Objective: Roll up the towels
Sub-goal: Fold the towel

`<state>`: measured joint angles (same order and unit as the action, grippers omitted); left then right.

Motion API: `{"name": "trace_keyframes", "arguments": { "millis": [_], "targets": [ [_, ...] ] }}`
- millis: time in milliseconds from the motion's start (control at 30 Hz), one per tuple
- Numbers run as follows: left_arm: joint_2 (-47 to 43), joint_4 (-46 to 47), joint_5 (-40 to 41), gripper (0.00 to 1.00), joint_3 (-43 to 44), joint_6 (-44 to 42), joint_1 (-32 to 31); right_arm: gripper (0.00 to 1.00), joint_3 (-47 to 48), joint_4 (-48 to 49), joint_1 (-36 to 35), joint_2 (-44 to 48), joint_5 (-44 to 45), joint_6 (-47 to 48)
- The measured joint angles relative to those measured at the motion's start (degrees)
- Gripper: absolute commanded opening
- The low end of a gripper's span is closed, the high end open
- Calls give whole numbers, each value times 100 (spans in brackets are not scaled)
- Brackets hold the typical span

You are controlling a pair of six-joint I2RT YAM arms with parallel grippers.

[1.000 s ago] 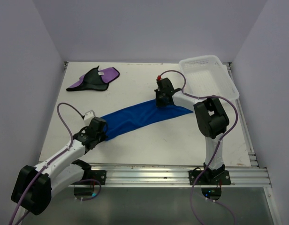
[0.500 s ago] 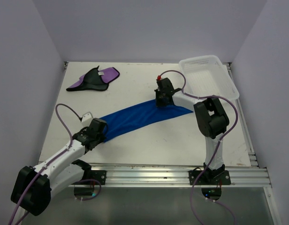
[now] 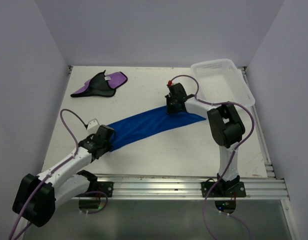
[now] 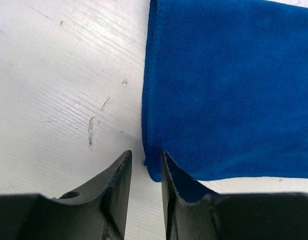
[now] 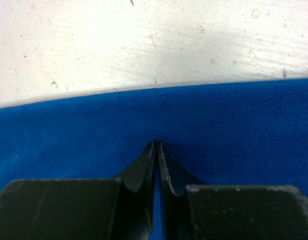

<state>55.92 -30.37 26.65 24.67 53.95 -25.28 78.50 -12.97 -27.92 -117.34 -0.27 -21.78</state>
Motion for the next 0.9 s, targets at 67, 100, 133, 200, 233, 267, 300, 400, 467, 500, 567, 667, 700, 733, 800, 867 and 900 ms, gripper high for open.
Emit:
{"name": "trace_keyframes", "arguments": {
  "millis": [67,100,133,200,233,267,300,400,467,500,567,667,700,733,800,867,900],
  "targets": [
    [28,11,0,34,2,0,0,13,-63,87,22,31,-138,26],
    [39,9,-2,34,11,0,0,16,-107,144,35,44,-212,37],
    [44,7,0,35,26,-2,0,18,-133,190,48,55,-278,48],
    [44,-13,2,36,87,0,0,24,-192,262,57,87,-369,72],
    [44,-28,7,36,140,0,0,26,-210,289,57,98,-398,83],
    [42,-55,22,38,208,2,0,30,-216,293,55,116,-422,94],
    [35,-68,39,38,278,2,0,38,-229,291,55,136,-433,103],
    [-55,-103,79,40,461,2,-2,49,-306,203,37,267,-485,133],
    [-175,-151,101,43,568,0,-2,52,-382,31,24,437,-474,149],
    [-234,-179,120,44,625,-11,-2,54,-424,-70,22,555,-450,153],
    [-321,-190,146,45,717,-42,-2,56,-505,-236,24,822,-374,177],
    [-356,-107,170,45,802,-125,-2,58,-658,-404,24,1394,-260,208],
    [-334,-42,155,45,802,-153,-2,58,-710,-448,24,1600,-214,219],
    [-297,39,127,45,800,-195,-4,56,-767,-474,24,1808,-175,229],
    [-186,352,39,43,750,-256,-4,43,-885,-553,24,2175,-15,238],
    [-24,815,-76,35,590,-284,-4,32,-1034,-601,24,2457,243,247],
    [94,1060,-142,34,492,-313,-4,27,-1172,-603,33,2605,396,234]
  ]
}}
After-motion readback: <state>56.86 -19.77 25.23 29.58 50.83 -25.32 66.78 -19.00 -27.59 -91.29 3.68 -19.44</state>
